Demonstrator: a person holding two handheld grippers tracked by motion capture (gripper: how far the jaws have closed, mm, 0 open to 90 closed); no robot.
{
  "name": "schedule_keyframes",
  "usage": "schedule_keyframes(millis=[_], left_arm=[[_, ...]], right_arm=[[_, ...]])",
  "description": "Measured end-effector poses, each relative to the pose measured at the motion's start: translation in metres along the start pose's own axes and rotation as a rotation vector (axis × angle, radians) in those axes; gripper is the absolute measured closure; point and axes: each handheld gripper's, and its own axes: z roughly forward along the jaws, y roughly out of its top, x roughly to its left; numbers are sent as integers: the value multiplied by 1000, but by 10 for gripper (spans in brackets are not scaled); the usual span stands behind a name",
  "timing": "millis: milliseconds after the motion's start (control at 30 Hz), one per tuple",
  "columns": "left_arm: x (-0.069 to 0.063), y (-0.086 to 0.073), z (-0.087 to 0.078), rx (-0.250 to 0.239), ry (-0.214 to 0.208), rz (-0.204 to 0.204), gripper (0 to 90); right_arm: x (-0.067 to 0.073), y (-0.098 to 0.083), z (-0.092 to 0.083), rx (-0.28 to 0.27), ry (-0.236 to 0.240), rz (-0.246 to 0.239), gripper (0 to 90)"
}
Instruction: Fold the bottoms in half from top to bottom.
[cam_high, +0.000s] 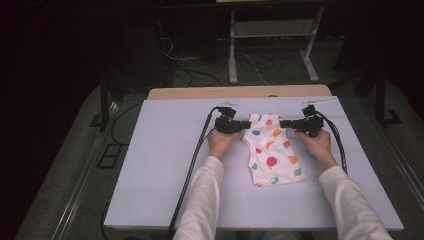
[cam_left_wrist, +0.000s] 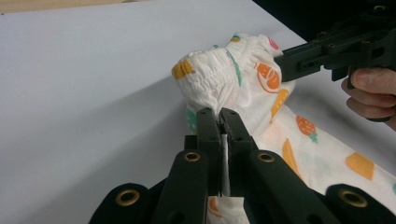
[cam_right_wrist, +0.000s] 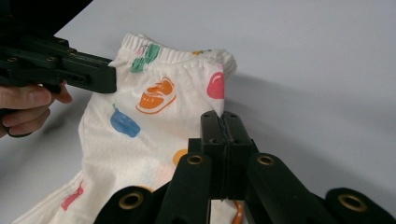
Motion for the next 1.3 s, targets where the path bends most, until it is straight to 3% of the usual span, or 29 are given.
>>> schedule_keyframes(millis=[433,667,1133,1300], left_arm=[[-20,2,-11,-26,-6,18,871],[-27,-1,-13,-19,-17,32,871],[-36,-8,-19,-37,-33,18,871],[-43,-10,-23,-28,-37,38,871]], right_arm=[[11,-5,-17,-18,3,-41,883],[11,-10,-23,-34,14,-32,883],[23,-14,-32,-17,1,-39,883],[26,-20,-36,-23,1,-40,883]])
